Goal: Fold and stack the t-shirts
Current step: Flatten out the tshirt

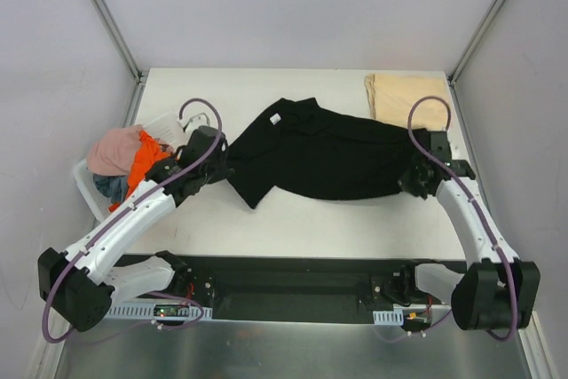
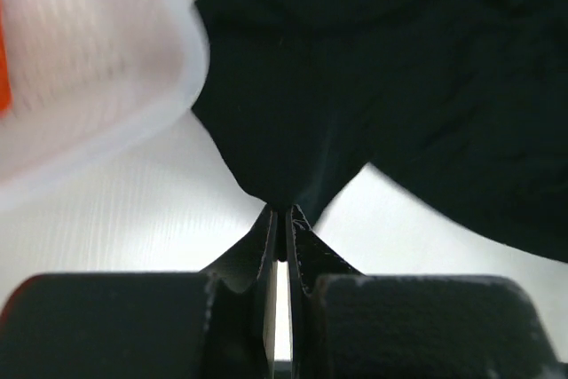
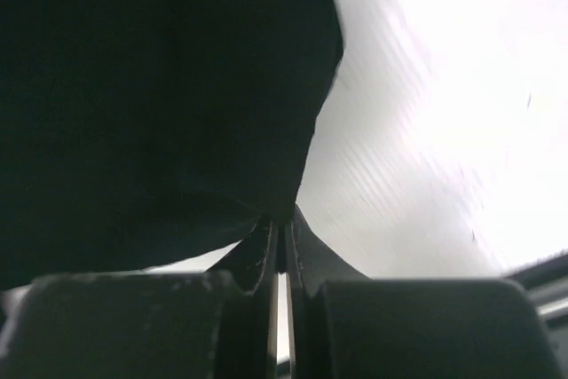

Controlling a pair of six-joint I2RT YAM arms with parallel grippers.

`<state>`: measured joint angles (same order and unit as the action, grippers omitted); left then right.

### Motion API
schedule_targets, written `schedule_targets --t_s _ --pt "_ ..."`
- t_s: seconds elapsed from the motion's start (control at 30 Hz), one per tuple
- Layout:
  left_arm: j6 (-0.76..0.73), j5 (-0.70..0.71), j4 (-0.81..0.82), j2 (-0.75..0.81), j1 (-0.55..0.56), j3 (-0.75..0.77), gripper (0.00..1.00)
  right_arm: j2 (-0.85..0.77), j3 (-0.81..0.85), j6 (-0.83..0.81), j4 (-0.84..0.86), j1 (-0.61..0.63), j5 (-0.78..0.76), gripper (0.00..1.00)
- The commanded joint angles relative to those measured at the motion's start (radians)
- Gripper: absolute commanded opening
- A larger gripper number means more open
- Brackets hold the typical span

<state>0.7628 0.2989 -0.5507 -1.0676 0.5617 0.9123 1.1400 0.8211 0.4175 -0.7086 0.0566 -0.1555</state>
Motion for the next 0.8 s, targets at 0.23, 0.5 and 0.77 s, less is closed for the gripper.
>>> schedule_targets --t_s 0.23,0.5,0.77 --pt "-0.364 0.031 0.247 -0.061 -0.003 0.565 0.0 -0.141 0.629 -0.213 -0.005 -0.026 -0.188 0.01" --pt "-0.506 -0.043 0.279 -0.109 -0.003 0.94 0.0 -0.144 0.961 -0.328 0.02 -0.08 -0.179 0.01" --pt "-0.563 -0.243 0.294 -0.077 -0.003 1.2 0.0 -0.152 1.24 -0.465 -0.012 -0.08 -0.216 0.01"
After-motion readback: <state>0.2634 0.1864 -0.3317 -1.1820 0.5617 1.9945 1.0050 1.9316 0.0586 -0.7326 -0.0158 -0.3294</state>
